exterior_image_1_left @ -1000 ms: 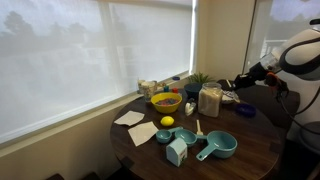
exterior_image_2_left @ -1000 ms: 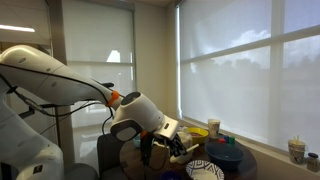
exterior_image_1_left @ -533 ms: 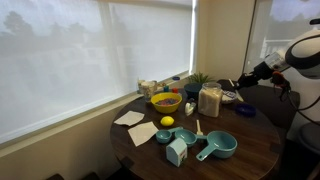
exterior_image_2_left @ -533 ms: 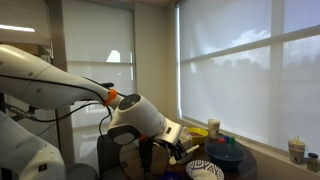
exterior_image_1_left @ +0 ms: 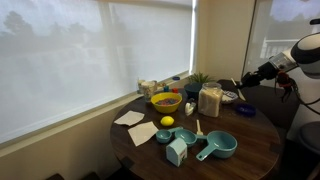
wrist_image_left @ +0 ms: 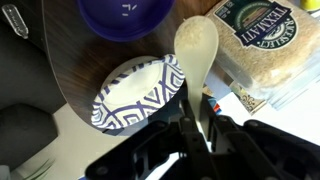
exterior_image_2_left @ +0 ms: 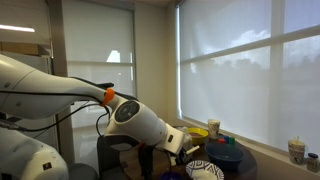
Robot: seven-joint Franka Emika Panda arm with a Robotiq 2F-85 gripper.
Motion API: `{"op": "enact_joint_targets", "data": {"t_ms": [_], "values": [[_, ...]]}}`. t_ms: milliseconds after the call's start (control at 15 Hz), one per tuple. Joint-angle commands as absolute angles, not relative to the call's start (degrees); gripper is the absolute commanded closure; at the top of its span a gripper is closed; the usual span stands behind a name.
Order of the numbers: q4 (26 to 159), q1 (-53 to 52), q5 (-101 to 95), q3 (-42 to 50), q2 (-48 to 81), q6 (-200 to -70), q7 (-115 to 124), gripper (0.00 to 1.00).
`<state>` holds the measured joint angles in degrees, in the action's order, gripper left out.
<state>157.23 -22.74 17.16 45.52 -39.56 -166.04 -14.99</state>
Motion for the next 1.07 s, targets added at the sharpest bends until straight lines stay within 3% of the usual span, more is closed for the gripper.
{"op": "enact_joint_targets", "data": {"t_ms": [0, 1000], "values": [[157.23, -26.98, 19.84, 50.33, -43.07, -166.48, -18.49, 0.97], [157.31, -33.86, 18.28, 61.06, -47.0, -166.06, -19.11, 0.97]]}}
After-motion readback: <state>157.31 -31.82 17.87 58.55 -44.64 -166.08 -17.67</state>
